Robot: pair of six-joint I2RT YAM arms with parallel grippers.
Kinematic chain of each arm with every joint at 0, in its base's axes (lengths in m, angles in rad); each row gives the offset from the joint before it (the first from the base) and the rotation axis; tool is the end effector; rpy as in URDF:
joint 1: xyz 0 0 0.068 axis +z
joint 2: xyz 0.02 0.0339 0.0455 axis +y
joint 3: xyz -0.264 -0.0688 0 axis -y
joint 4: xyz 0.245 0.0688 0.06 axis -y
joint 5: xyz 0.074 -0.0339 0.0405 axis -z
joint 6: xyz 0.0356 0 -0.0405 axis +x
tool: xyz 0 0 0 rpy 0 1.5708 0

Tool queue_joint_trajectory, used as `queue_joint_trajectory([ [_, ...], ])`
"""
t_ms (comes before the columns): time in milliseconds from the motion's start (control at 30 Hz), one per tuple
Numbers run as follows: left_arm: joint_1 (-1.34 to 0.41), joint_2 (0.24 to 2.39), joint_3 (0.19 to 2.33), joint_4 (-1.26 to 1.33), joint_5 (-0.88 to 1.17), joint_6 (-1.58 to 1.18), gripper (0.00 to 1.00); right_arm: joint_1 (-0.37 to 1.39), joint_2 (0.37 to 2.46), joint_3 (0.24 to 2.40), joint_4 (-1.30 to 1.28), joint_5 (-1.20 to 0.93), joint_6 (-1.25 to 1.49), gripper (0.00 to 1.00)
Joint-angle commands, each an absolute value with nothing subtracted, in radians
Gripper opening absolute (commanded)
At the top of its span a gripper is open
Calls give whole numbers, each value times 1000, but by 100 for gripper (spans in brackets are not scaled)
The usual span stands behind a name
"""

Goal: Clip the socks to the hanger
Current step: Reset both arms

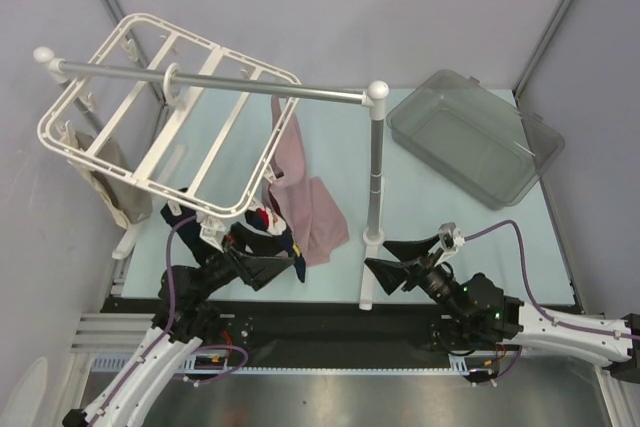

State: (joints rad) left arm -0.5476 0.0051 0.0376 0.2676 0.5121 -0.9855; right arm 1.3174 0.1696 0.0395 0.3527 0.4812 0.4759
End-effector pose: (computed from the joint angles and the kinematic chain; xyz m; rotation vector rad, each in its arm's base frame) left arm 0.0757 -0.0666 0.2138 0.1831 1.4907 -1.5984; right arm 0.0444 0.1057 0.2091 -0.1808 1.4652 1.1638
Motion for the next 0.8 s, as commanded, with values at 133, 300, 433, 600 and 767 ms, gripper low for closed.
queue_joint_trajectory([
  [133,-551,-138,-180,381,522,-996,96,1310,273,-95,313,666,624,100],
  [300,-549,-138,-178,333,505,-979,96,1313,311,-95,319,686,640,100],
  [433,-549,-138,-178,321,499,-980,96,1313,330,-95,313,696,682,100],
  [600,-549,-138,-175,301,494,-983,96,1313,350,-94,307,696,710,100],
  [767,-551,-138,-175,288,492,-982,96,1315,350,-95,311,689,726,100],
])
